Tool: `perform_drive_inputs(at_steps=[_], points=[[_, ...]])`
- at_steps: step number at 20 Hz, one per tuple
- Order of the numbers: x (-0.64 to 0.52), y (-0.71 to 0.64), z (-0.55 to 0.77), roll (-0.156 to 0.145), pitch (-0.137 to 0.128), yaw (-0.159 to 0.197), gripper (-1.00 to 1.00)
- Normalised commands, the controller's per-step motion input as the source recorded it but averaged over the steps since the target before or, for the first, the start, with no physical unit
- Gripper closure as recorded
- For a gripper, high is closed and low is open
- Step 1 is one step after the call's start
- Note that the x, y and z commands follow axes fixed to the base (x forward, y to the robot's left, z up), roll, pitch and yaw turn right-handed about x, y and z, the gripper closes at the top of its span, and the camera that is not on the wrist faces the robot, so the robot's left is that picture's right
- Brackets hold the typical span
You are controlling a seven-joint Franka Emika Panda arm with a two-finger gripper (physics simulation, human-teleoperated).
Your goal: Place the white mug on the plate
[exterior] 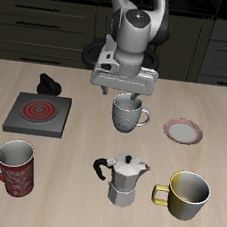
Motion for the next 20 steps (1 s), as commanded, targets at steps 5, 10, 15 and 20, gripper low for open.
perform_drive_inputs(at_steps=[5,10,15,20], points=[[-0.01,-0.05,-0.23,-0.007,0.024,0.001,-1.00],[0.01,-0.04,-0.24,-0.024,0.024,-0.009,-1.00],[0.05,-0.02,-0.29,0.024,0.042,-0.013,-1.00],[0.00,-0.05,-0.16,-0.007,0.012,-0.015,1.00]])
